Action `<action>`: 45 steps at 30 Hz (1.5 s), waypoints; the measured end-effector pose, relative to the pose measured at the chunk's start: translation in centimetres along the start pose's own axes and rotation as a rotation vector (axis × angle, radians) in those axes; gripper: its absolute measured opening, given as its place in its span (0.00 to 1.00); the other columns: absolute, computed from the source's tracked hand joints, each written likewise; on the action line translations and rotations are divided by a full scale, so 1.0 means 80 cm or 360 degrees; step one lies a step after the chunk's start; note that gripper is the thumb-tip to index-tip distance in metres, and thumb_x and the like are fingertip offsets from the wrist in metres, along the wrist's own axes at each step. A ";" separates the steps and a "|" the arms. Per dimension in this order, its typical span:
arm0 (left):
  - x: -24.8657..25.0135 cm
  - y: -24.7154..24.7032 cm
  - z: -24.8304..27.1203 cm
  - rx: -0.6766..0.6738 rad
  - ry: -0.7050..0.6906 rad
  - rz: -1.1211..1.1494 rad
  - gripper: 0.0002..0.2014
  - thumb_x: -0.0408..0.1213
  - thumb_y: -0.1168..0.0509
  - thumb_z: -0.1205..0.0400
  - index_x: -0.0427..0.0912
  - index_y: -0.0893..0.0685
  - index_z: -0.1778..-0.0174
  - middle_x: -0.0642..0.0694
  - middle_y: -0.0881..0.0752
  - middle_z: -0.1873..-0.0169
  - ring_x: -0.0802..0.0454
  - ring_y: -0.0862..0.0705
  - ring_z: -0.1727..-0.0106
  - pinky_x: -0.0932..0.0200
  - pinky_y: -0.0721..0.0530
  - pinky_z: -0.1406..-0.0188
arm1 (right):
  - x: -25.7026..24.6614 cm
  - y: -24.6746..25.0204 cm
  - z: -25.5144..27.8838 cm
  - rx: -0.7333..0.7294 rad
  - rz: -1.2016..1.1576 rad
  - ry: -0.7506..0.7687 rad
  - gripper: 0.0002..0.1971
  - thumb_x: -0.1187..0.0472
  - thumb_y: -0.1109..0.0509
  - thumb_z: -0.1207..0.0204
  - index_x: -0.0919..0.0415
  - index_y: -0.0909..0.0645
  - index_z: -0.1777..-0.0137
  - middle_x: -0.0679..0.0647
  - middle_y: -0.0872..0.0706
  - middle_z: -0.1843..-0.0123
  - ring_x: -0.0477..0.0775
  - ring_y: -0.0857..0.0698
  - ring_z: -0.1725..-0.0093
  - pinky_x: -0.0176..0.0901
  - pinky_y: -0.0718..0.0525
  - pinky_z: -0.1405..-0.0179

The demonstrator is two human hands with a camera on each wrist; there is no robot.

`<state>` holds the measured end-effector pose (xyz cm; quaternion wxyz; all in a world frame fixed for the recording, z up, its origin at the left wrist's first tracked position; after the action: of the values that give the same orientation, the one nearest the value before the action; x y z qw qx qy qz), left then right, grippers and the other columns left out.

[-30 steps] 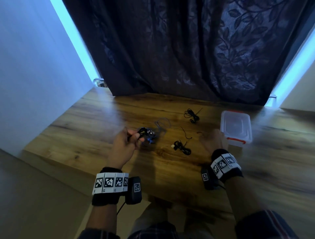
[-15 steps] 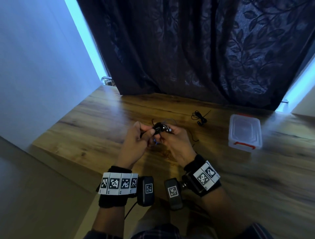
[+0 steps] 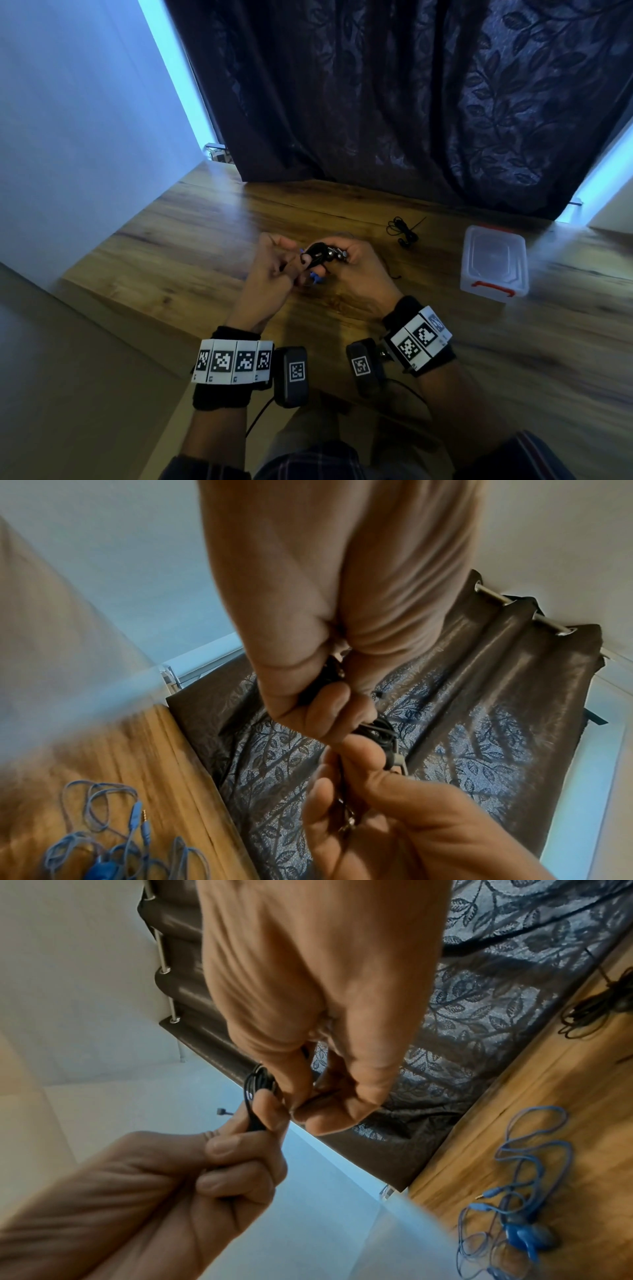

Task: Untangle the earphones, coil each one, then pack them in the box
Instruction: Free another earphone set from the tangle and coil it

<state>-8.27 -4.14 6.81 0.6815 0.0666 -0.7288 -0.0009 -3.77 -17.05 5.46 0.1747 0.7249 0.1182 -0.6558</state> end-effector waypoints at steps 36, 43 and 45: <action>0.017 0.030 -0.001 0.0570 -0.0141 -0.0166 0.02 0.28 0.31 0.18 0.34 0.17 0.53 0.40 0.11 0.55 0.50 0.12 0.52 0.60 0.13 0.56 | -0.075 -0.013 0.062 0.0849 0.0500 0.0598 0.16 0.65 0.21 0.24 0.58 0.23 0.42 0.50 0.13 0.54 0.44 0.12 0.58 0.37 0.11 0.60; 0.013 0.024 0.002 0.0512 -0.0066 0.0106 0.06 0.25 0.32 0.19 0.37 0.13 0.49 0.38 0.10 0.52 0.48 0.11 0.51 0.54 0.12 0.55 | -0.092 -0.018 0.071 0.0975 0.0636 0.0938 0.13 0.66 0.22 0.24 0.57 0.22 0.45 0.54 0.14 0.55 0.50 0.13 0.59 0.43 0.13 0.64; 0.013 0.024 0.003 0.0501 -0.0064 0.0153 0.06 0.24 0.33 0.19 0.35 0.14 0.48 0.40 0.11 0.54 0.53 0.11 0.54 0.59 0.13 0.58 | -0.095 -0.018 0.073 0.0985 0.0677 0.1000 0.08 0.67 0.21 0.24 0.62 0.16 0.49 0.55 0.14 0.56 0.49 0.14 0.60 0.42 0.13 0.64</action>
<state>-8.73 -2.38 8.04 0.6473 0.1374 -0.7357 0.1445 -10.53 -17.71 12.40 0.0370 0.9137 -0.1860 -0.3594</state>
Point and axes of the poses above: each hand's wrist, its own z-axis away from the middle knuckle, its own y-axis out of the back of the hand, x = y × z, the point moved 10 cm from there along -z, towards the middle knuckle
